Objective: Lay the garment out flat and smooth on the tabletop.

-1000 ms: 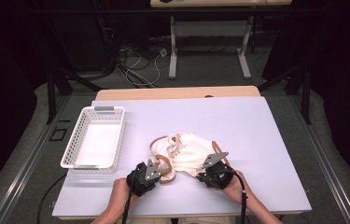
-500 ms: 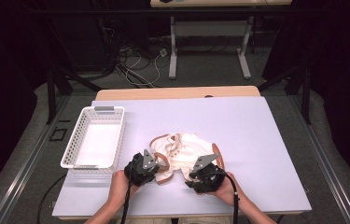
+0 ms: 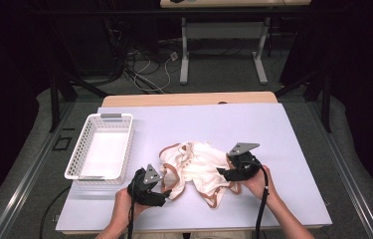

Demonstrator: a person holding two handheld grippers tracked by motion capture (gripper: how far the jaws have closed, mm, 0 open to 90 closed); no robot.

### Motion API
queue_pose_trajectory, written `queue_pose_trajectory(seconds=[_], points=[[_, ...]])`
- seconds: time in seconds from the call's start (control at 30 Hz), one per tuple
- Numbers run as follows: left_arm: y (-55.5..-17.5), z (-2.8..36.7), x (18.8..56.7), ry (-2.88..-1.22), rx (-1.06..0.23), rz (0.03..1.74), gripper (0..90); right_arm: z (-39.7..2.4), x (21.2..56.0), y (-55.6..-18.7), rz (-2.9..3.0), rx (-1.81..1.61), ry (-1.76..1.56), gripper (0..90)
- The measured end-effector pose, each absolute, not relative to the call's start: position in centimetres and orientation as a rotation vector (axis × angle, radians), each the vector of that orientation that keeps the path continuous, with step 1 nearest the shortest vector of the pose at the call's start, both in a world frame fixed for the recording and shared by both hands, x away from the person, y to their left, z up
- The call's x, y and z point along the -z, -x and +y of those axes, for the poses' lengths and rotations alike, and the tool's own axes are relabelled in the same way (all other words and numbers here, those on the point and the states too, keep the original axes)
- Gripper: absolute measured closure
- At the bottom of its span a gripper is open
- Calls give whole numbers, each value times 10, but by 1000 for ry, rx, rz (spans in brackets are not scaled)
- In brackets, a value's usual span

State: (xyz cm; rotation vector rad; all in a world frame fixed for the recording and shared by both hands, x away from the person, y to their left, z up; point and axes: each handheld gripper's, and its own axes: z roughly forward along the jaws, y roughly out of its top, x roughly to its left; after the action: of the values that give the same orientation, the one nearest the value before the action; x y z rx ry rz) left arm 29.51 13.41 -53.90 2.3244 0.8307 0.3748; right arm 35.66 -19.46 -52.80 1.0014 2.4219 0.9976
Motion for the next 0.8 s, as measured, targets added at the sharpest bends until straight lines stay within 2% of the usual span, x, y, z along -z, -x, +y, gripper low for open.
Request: queue_pose_trajectory(seconds=[0.2, 0.4, 0.47, 0.67, 0.8], points=[[-292, 128, 541, -2319, -361, 819, 203, -199, 539, -386, 2377, -930, -1055, 438], [-290, 121, 547, -2341, -334, 806, 244, -194, 550, -404, 2391, -908, -1108, 569], [-289, 121, 547, -2335, -335, 805, 300, -195, 554, -406, 2382, -919, -1112, 627], [-287, 120, 553, -2323, -349, 781, 566, -201, 554, -405, 2380, -936, -1151, 838], [-287, 119, 554, -2319, -360, 751, 721, -201, 551, -401, 2384, -927, -1158, 864]])
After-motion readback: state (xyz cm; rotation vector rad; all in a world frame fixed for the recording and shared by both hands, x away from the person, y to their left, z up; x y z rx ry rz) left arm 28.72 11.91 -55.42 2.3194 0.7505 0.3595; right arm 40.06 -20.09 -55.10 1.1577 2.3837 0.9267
